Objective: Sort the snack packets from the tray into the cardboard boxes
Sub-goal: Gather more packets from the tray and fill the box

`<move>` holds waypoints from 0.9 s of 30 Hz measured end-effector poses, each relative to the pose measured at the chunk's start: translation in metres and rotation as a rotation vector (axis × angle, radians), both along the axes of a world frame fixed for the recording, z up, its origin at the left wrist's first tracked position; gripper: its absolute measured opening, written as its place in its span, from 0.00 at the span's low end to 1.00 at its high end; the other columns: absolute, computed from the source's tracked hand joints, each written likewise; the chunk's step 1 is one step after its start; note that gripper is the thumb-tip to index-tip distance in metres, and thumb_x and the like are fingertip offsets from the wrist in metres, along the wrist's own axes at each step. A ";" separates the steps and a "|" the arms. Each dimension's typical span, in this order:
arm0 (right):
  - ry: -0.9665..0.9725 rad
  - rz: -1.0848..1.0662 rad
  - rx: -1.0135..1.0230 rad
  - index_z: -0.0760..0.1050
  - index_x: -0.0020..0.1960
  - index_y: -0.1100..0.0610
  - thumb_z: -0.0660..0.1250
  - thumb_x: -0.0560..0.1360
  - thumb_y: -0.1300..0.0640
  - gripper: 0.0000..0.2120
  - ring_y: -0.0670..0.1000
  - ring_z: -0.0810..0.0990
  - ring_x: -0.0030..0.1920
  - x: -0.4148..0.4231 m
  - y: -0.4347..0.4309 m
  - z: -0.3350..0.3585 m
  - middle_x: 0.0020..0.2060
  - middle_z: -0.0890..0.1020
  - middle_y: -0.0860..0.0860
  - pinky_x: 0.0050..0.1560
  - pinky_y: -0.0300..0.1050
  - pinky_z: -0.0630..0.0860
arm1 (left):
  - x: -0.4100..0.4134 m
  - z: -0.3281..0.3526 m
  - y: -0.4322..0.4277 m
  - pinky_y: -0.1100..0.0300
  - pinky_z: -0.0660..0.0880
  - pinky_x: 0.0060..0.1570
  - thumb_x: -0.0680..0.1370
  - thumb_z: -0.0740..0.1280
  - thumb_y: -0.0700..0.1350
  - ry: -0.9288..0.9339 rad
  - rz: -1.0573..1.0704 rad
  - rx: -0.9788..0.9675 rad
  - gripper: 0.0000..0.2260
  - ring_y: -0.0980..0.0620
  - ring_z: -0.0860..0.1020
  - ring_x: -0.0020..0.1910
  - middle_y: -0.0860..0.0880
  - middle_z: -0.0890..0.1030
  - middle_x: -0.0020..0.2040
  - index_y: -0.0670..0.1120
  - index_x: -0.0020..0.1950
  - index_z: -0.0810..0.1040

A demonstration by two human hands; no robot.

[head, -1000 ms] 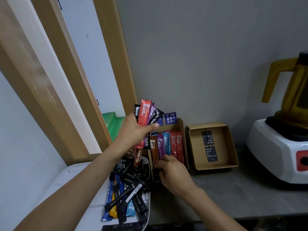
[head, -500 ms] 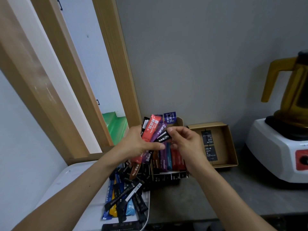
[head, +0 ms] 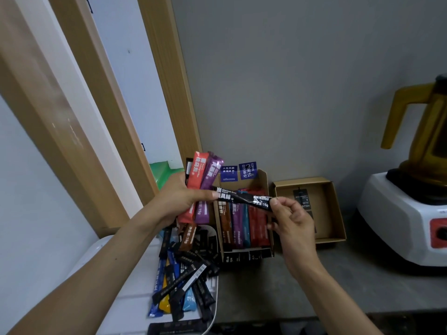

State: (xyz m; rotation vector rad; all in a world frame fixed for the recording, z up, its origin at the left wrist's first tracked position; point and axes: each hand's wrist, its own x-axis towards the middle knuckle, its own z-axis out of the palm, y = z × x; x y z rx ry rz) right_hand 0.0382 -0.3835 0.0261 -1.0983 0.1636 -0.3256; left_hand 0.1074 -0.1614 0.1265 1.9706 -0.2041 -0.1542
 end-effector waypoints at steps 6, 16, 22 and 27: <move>-0.024 0.074 -0.223 0.79 0.57 0.57 0.75 0.74 0.66 0.13 0.54 0.87 0.53 -0.006 0.007 -0.023 0.49 0.88 0.54 0.47 0.45 0.84 | 0.005 0.016 -0.018 0.56 0.80 0.50 0.71 0.79 0.43 -0.161 0.027 -0.046 0.14 0.53 0.86 0.45 0.50 0.88 0.47 0.50 0.53 0.80; -0.072 -0.044 -0.741 0.77 0.54 0.46 0.76 0.76 0.57 0.12 0.39 0.82 0.44 -0.007 0.020 -0.018 0.43 0.84 0.43 0.42 0.32 0.78 | 0.003 0.028 -0.048 0.63 0.76 0.43 0.71 0.80 0.46 -0.259 -0.130 0.312 0.15 0.56 0.84 0.42 0.51 0.84 0.45 0.53 0.49 0.77; -0.038 -0.012 -0.721 0.73 0.49 0.50 0.77 0.75 0.56 0.12 0.41 0.84 0.44 -0.002 0.022 -0.027 0.44 0.84 0.46 0.41 0.39 0.82 | 0.011 0.018 -0.062 0.58 0.75 0.46 0.73 0.79 0.47 -0.338 -0.122 0.448 0.14 0.54 0.82 0.46 0.53 0.83 0.46 0.53 0.51 0.77; 0.004 -0.111 -1.097 0.72 0.49 0.47 0.71 0.79 0.53 0.08 0.43 0.83 0.49 0.005 0.009 -0.027 0.47 0.81 0.38 0.42 0.42 0.84 | 0.018 0.005 -0.070 0.62 0.69 0.40 0.73 0.78 0.48 -0.442 0.000 0.494 0.15 0.55 0.78 0.44 0.57 0.80 0.44 0.50 0.55 0.78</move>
